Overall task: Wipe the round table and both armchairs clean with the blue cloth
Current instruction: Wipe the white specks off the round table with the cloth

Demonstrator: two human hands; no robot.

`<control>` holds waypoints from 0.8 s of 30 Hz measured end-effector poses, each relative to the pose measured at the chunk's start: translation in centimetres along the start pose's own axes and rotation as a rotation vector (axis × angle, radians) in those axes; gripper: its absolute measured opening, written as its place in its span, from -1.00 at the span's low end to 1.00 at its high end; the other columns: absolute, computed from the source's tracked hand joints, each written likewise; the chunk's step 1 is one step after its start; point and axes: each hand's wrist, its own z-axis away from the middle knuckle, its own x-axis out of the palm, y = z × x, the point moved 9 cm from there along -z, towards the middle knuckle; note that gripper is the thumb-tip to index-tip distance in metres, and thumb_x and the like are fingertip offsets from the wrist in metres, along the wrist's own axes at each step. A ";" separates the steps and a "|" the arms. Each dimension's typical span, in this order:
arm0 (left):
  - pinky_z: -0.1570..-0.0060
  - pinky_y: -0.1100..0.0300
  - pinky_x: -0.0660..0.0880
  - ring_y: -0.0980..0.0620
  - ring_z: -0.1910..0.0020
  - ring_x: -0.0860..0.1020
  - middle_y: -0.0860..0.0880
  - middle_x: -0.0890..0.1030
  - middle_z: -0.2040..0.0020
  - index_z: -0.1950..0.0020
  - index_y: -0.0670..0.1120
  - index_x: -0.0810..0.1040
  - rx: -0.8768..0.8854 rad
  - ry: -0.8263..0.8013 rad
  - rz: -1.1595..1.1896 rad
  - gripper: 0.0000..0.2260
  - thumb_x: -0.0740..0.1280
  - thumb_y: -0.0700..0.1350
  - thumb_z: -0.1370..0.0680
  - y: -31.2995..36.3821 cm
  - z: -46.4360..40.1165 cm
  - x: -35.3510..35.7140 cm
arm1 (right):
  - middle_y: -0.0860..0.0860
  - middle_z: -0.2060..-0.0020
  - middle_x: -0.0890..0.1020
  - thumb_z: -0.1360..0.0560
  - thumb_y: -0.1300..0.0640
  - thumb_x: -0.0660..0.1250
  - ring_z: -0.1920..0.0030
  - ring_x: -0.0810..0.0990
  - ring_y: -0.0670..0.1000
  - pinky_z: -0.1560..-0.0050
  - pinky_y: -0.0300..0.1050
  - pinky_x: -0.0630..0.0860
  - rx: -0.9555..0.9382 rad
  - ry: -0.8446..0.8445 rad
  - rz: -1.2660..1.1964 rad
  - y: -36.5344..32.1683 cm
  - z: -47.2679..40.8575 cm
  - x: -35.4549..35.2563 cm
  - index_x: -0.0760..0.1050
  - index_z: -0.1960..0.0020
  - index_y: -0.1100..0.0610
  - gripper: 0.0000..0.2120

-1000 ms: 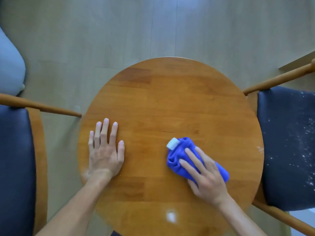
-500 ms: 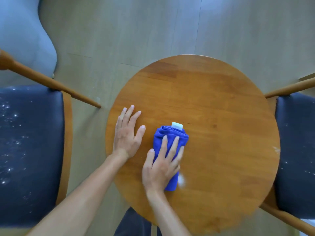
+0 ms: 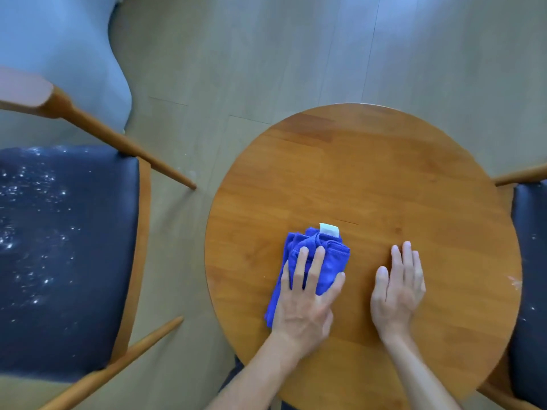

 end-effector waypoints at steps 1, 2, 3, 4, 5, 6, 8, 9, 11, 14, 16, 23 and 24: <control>-0.22 -0.26 0.39 -0.29 -0.46 0.23 -0.22 0.32 -0.46 -0.29 0.04 0.54 0.064 0.015 0.031 -0.45 0.37 -0.16 -0.28 -1.2 -0.1 -0.7 | 0.15 -0.46 0.33 -0.57 0.04 -0.01 -0.47 0.26 0.17 -0.37 0.22 0.23 -0.004 0.000 0.015 0.2 0.0 0.1 0.38 -0.40 0.27 -0.49; -0.19 -0.26 0.40 -0.31 -0.43 0.28 -0.22 0.36 -0.43 -0.25 0.00 0.58 0.102 0.038 0.037 -0.48 0.35 -0.19 -0.28 -3.1 -0.4 -1.7 | 0.14 -0.47 0.31 -0.57 0.03 -0.01 -0.48 0.23 0.16 -0.38 0.22 0.22 0.002 -0.006 0.028 0.3 0.0 0.2 0.36 -0.42 0.26 -0.49; -0.18 -0.26 0.41 -0.34 -0.40 0.31 -0.24 0.39 -0.40 -0.21 -0.04 0.61 0.093 0.076 0.020 -0.50 0.33 -0.21 -0.27 -5.7 -1.0 -3.1 | 0.13 -0.48 0.30 -0.57 0.02 -0.01 -0.49 0.21 0.15 -0.39 0.22 0.21 0.007 -0.014 0.040 0.3 0.0 0.4 0.34 -0.43 0.25 -0.48; -0.20 -0.26 0.41 -0.37 -0.38 0.33 -0.27 0.40 -0.38 -0.19 -0.08 0.63 0.034 0.128 0.002 -0.52 0.32 -0.23 -0.27 -8.8 -1.9 -4.7 | 0.13 -0.48 0.29 -0.57 0.02 -0.01 -0.49 0.20 0.15 -0.40 0.22 0.20 0.007 -0.018 0.058 0.2 0.1 0.4 0.33 -0.43 0.25 -0.48; -0.24 -0.25 0.38 -0.39 -0.36 0.33 -0.29 0.40 -0.38 -0.17 -0.11 0.63 -0.058 0.182 -0.013 -0.54 0.31 -0.24 -0.28 -12.0 -2.9 -6.3 | 0.14 -0.48 0.28 -0.57 0.01 0.00 -0.49 0.20 0.16 -0.40 0.22 0.19 0.004 -0.018 0.082 0.0 0.1 0.4 0.32 -0.44 0.26 -0.47; -0.30 -0.24 0.34 -0.40 -0.36 0.32 -0.30 0.38 -0.39 -0.18 -0.13 0.62 -0.150 0.219 -0.026 -0.55 0.32 -0.26 -0.29 -14.8 -3.7 -7.5 | 0.15 -0.49 0.27 -0.56 0.00 0.01 -0.50 0.19 0.17 -0.41 0.21 0.17 -0.002 -0.024 0.108 -0.2 0.1 0.5 0.31 -0.44 0.27 -0.46; -0.39 -0.20 0.23 -0.39 -0.38 0.27 -0.30 0.34 -0.41 -0.21 -0.16 0.59 -0.246 0.243 -0.040 -0.56 0.33 -0.29 -0.32 -17.8 -4.9 -8.7 | 0.16 -0.49 0.25 -0.56 -0.02 0.00 -0.51 0.17 0.17 -0.43 0.20 0.14 -0.003 -0.046 0.144 -0.5 0.1 0.7 0.28 -0.45 0.28 -0.44; -0.40 -0.19 0.22 -0.38 -0.39 0.26 -0.29 0.33 -0.42 -0.22 -0.17 0.59 -0.256 0.250 -0.042 -0.56 0.33 -0.30 -0.33 -18.2 -5.2 -8.8 | 0.16 -0.50 0.25 -0.56 -0.03 0.00 -0.51 0.17 0.17 -0.44 0.20 0.14 -0.003 -0.046 0.155 -0.5 0.1 0.6 0.28 -0.45 0.28 -0.43; -0.40 -0.18 0.21 -0.37 -0.39 0.26 -0.28 0.33 -0.42 -0.21 -0.17 0.58 -0.292 0.268 -0.057 -0.57 0.33 -0.30 -0.34 -18.1 -5.5 -8.6 | 0.16 -0.50 0.24 -0.56 -0.04 0.01 -0.51 0.17 0.17 -0.45 0.20 0.14 0.000 -0.040 0.174 -0.4 0.2 0.7 0.28 -0.46 0.28 -0.42; -0.38 -0.17 0.23 -0.36 -0.39 0.26 -0.26 0.32 -0.44 -0.22 -0.14 0.57 -0.427 0.277 -0.085 -0.57 0.33 -0.27 -0.35 -16.0 -7.1 -7.9 | 0.16 -0.50 0.24 -0.56 -0.05 0.01 -0.51 0.16 0.17 -0.46 0.18 0.13 -0.005 -0.043 0.186 -0.4 0.3 0.8 0.27 -0.46 0.28 -0.42; -0.32 -0.21 0.30 -0.36 -0.40 0.27 -0.26 0.32 -0.44 -0.23 -0.10 0.57 -0.432 0.249 -0.067 -0.55 0.34 -0.22 -0.33 -12.3 -8.7 -6.7 | 0.14 -0.51 0.24 -0.57 -0.02 -0.01 -0.52 0.15 0.14 -0.47 0.16 0.11 -0.004 -0.047 0.158 -0.5 0.3 0.8 0.27 -0.47 0.26 -0.44; -0.19 -0.19 0.43 -0.29 -0.40 0.34 -0.18 0.40 -0.41 -0.20 -0.01 0.61 0.260 -0.016 -0.013 -0.48 0.39 -0.17 -0.23 1.7 -4.9 -0.7 | 0.05 -0.48 0.29 -0.52 0.04 -0.03 -0.50 0.19 0.06 -0.43 0.14 0.17 0.026 -0.034 -0.094 0.4 0.0 -0.5 0.38 -0.42 0.21 -0.46; -0.21 -0.20 0.42 -0.30 -0.39 0.35 -0.20 0.41 -0.40 -0.19 -0.04 0.62 0.298 -0.018 -0.033 -0.49 0.39 -0.18 -0.22 -0.2 -5.0 -1.4 | 0.04 -0.48 0.28 -0.52 0.04 -0.03 -0.50 0.18 0.05 -0.43 0.13 0.15 0.021 -0.044 -0.117 0.5 0.0 -0.5 0.38 -0.42 0.21 -0.45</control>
